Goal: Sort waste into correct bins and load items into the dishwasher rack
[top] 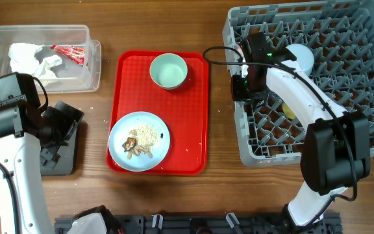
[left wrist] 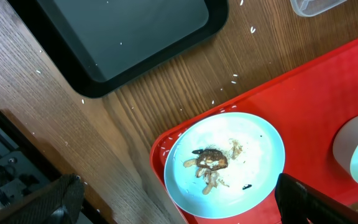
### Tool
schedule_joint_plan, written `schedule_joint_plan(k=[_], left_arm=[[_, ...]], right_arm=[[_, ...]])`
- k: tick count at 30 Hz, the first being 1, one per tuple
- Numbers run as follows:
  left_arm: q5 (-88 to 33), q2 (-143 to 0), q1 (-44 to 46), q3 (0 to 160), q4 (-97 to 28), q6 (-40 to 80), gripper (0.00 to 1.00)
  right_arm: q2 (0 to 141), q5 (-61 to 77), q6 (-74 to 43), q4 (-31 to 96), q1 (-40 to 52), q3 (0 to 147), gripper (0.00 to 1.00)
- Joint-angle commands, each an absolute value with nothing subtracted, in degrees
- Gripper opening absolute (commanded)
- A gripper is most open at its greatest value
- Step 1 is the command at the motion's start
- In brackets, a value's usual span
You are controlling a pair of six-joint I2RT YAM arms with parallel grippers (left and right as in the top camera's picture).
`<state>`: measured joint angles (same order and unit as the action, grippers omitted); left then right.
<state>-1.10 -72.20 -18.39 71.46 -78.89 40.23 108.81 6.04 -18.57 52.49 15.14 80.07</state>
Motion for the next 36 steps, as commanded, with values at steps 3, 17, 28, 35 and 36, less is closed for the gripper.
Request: schedule_joint_plan(k=[3, 17, 28, 35, 36], left_arm=[[-0.12, -72.01, -18.65, 71.24, -78.91, 41.21, 1.00], [-0.12, -72.01, -18.65, 71.24, -78.91, 41.19, 1.00], [-0.12, -72.01, -18.65, 71.24, -78.91, 41.21, 1.00], [-0.12, -72.01, -18.65, 71.24, -78.91, 41.19, 1.00], [-0.12, -72.01, -18.65, 71.24, -78.91, 41.19, 1.00]], right_arm=[[110.17, 5.72, -30.28, 49.82, 15.84, 79.81, 0.27], [110.19, 7.55, -39.70, 44.86, 17.45, 79.81, 0.28], [106.63, 8.14, -34.37, 50.85, 17.39, 81.58, 0.29], [97.84, 8.54, -31.62, 53.43, 17.39, 82.81, 0.32], [95.81, 8.56, -31.59, 53.49, 17.39, 83.42, 0.36]])
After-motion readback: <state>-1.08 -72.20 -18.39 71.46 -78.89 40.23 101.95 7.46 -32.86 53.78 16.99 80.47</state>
